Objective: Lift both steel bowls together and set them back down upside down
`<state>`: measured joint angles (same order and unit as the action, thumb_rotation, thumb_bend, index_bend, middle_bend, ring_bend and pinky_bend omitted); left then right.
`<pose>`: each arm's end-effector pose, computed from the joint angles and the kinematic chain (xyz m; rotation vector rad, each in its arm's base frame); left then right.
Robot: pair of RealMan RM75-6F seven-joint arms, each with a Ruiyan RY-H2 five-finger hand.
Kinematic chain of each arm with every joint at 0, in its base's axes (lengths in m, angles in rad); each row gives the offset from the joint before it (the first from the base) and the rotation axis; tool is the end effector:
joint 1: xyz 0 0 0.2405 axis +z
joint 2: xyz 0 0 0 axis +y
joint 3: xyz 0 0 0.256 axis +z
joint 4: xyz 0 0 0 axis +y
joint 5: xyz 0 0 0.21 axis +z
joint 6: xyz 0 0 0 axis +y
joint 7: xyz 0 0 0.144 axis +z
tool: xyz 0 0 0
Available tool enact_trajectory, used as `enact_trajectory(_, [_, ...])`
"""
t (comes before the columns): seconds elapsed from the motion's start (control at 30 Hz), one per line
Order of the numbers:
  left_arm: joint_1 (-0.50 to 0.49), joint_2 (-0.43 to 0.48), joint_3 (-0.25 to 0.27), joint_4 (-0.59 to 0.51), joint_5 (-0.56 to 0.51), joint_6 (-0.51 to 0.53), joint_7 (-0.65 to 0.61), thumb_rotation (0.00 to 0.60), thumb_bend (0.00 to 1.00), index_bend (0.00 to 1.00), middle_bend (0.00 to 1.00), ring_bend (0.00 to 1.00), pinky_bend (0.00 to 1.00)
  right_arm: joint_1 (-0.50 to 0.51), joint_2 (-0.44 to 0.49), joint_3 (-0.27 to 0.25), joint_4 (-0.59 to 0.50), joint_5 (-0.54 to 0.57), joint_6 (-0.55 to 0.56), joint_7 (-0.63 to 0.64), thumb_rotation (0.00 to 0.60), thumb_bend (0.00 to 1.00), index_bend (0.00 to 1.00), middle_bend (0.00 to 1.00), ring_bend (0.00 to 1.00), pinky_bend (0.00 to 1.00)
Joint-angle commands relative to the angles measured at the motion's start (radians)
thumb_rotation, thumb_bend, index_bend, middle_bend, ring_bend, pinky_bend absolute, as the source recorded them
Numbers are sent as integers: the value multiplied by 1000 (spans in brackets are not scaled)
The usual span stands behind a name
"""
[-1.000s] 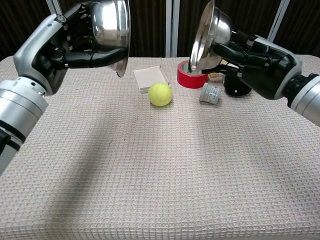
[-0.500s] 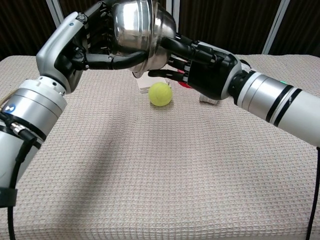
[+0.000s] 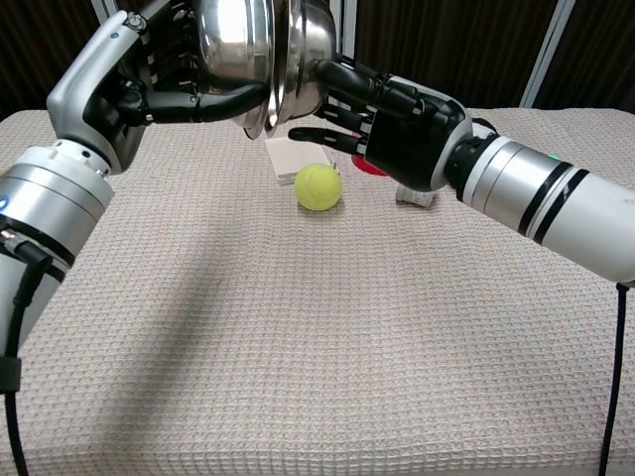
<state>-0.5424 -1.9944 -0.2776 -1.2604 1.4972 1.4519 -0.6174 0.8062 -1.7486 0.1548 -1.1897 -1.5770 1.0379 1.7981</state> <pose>-0.1026 0.2901 -0.0485 -1.0477 -1.5679 -2.0850 -0.0985 -0.3383 -0.0603 -0.7541 2.1931 -1.4937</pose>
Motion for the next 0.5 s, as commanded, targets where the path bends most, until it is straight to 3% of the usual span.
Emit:
enact_trajectory(0.03, [4, 6, 1, -3, -5, -1, -6, 600, 150, 409, 389, 417, 639, -8, 11, -8, -1, 1, 13, 10, 600, 247, 417, 388, 269, 389])
enact_trajectory(0.33, [16, 25, 8, -6, 0, 18, -7, 600, 150, 409, 388, 418, 640, -17, 26, -22, 11, 5, 32, -20, 600, 268, 417, 388, 270, 390])
enact_trajectory(0.5, [56, 80, 26, 30, -4, 44, 22, 600, 149, 409, 388, 417, 640, -88, 110, -62, -16, 22, 74, -215, 600, 273, 417, 385, 269, 389])
